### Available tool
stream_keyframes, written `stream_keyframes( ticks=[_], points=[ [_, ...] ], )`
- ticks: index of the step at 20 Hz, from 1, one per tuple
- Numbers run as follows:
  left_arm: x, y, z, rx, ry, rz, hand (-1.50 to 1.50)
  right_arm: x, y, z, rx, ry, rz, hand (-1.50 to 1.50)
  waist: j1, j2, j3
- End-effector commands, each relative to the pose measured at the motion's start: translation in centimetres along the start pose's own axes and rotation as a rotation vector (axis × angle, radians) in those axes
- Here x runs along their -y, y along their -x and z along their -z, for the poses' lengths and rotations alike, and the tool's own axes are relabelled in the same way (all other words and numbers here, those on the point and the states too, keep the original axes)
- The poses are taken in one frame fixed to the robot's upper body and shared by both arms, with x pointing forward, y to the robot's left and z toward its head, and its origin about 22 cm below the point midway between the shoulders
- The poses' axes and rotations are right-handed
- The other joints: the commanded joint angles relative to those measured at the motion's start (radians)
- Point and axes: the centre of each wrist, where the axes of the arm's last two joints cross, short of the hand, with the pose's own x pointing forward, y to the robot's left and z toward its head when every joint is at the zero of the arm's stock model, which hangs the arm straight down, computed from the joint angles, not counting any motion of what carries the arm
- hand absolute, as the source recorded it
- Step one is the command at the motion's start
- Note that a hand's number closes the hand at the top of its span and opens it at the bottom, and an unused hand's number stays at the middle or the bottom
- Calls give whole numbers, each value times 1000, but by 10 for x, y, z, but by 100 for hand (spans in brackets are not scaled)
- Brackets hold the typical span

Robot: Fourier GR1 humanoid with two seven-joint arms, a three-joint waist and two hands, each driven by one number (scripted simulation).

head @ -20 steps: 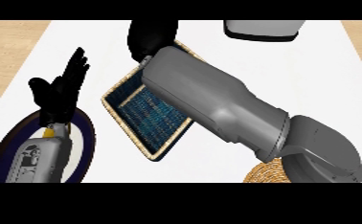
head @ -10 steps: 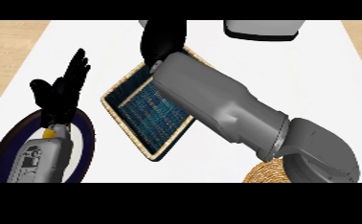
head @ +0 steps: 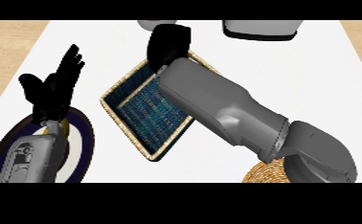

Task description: Pick the bell pepper from the placemat and place it in the basket

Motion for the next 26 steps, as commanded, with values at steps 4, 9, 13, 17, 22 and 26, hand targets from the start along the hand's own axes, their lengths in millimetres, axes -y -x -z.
stream_keyframes(
  ticks=[4, 9, 13, 17, 22, 26],
  points=[
    [8, -4, 2, -3, 34, 9, 0, -1, 0, 0, -82, -54, 20, 150, -6, -1, 1],
    [1, 3, 1, -8, -13, -3, 0, -12, 2, -5, -111, -134, 48, 150, -15, -4, 1],
    [-10, 2, 1, -3, 4, 0, 0, -32, 17, 8, -190, -173, 12, 150, -2, 2, 0],
    [-5, 0, -5, -4, -1, 4, 0, -25, 11, 1, -256, -191, 43, 150, -8, -6, 1],
    [-4, 5, 9, -9, -4, 4, 0, -2, -3, -9, -206, -70, 228, -150, -20, -4, 0],
    [-11, 7, -3, -27, -17, 19, 0, 14, -2, 2, -208, 18, 399, -150, -26, -12, 2]
  ],
)
